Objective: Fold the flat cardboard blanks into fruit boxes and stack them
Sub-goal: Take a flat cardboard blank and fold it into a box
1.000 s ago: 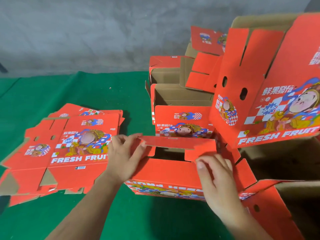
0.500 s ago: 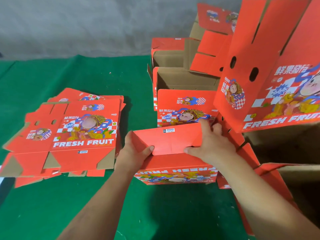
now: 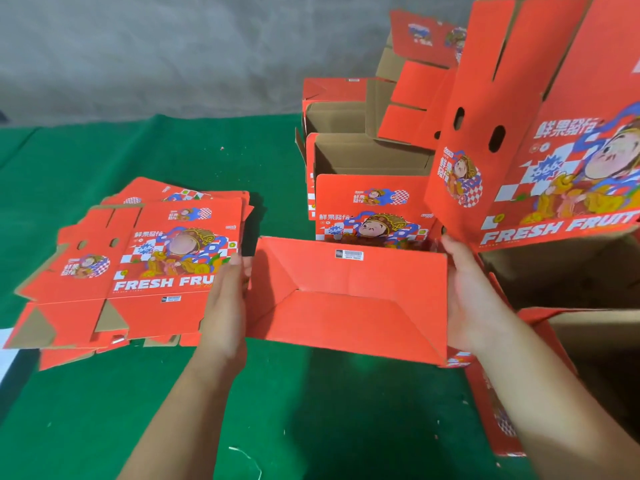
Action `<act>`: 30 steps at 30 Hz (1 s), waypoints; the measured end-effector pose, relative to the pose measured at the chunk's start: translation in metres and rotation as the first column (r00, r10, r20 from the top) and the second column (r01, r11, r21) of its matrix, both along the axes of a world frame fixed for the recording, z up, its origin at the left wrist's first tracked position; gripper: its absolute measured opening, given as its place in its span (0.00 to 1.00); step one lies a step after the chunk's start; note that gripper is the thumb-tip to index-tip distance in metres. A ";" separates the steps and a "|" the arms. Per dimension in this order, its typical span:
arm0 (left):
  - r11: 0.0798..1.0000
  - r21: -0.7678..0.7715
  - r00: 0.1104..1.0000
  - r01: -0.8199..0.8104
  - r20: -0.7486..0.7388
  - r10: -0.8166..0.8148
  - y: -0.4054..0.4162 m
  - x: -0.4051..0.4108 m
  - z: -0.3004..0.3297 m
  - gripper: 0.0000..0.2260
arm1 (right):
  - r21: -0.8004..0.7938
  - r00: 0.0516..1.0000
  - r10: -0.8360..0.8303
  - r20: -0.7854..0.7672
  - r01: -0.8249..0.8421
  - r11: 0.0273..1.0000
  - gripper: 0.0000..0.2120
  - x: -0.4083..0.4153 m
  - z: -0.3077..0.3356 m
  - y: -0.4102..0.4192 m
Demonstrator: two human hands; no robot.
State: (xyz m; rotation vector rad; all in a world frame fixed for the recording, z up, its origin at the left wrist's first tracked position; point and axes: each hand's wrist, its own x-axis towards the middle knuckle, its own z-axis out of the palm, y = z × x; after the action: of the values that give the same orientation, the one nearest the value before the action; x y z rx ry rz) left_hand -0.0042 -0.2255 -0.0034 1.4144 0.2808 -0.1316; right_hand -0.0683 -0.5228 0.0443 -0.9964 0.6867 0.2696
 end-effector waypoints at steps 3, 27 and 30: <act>0.998 -0.054 0.986 -0.042 0.159 0.050 0.002 -0.014 0.008 0.20 | 0.094 0.995 0.078 -0.061 -0.072 0.993 0.26 -0.025 -0.018 -0.006; 0.870 0.325 0.898 0.372 0.111 -0.426 0.036 -0.069 -0.026 0.15 | -0.581 0.938 0.175 0.301 0.035 0.813 0.21 -0.082 -0.081 0.032; 0.893 0.257 0.893 0.368 0.171 -0.417 0.024 -0.071 -0.014 0.23 | -0.651 0.953 0.157 0.261 0.053 0.757 0.26 -0.082 -0.076 0.038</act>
State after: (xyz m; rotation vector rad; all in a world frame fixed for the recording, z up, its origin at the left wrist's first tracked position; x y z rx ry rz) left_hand -0.0755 -0.2018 -0.0176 1.6785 -0.1909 -0.2811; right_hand -0.1500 -0.4850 -0.0322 -1.6968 0.4687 -0.0976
